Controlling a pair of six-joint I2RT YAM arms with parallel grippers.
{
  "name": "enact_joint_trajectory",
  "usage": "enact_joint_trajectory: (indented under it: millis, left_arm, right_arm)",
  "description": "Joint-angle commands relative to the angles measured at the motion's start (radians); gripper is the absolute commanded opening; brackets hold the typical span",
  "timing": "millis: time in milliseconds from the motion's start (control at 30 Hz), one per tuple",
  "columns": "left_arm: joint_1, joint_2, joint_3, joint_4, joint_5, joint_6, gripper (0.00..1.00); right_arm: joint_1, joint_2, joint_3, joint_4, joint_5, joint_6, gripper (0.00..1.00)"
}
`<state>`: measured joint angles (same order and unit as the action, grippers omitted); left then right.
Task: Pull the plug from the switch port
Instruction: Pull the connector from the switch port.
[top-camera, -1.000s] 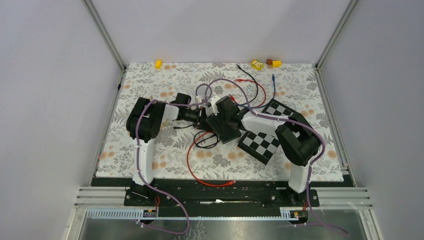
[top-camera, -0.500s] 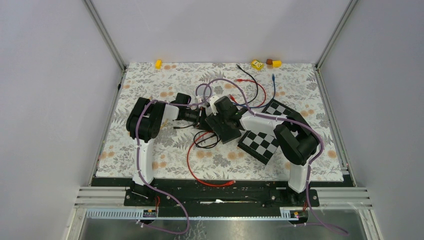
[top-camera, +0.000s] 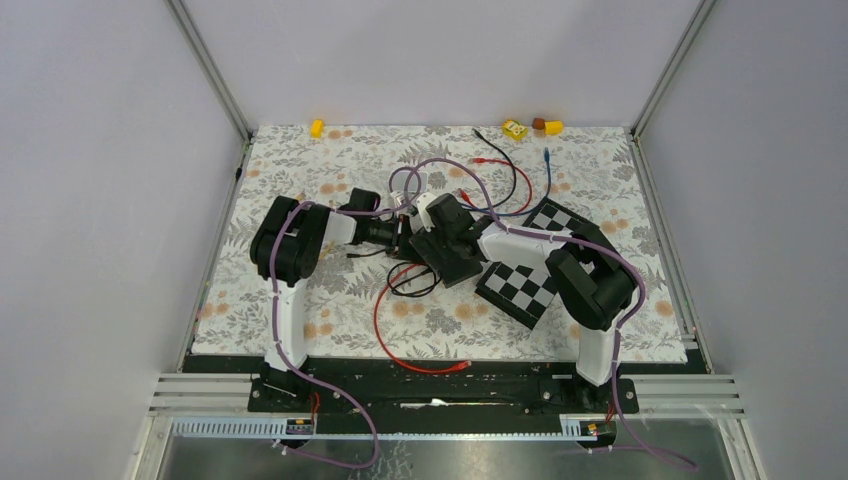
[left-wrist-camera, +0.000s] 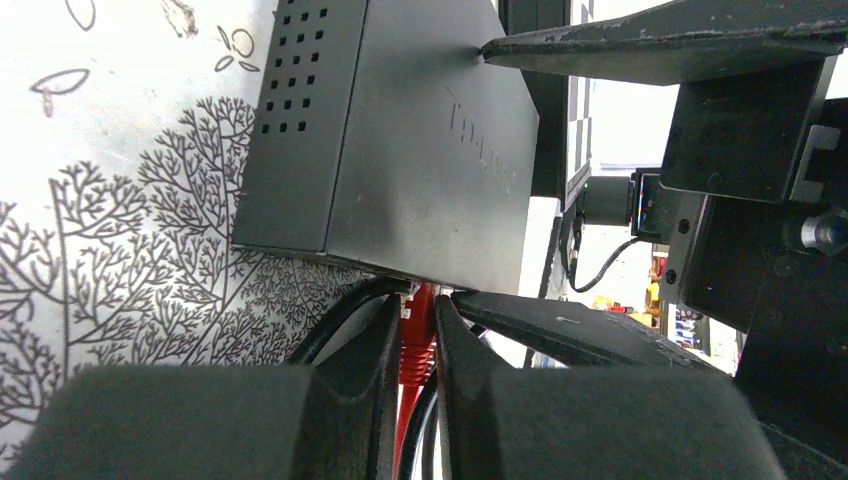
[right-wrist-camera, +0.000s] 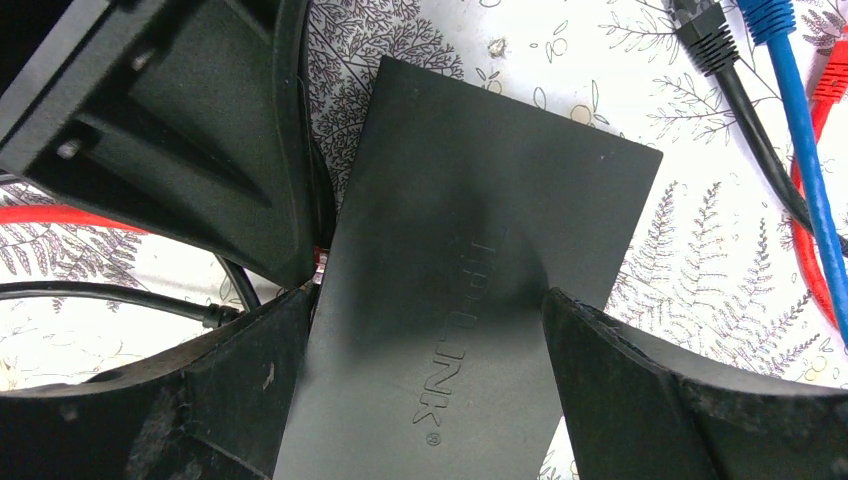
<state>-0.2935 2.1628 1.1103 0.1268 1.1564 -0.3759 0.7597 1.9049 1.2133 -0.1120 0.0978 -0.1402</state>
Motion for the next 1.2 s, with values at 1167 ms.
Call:
enact_joint_trajectory:
  millis: [1167]
  left_arm:
    - [0.007, 0.06, 0.074, -0.205, -0.147, 0.133, 0.0]
  right_arm:
    - [-0.063, 0.017, 0.005, -0.009, 0.029, -0.041, 0.93]
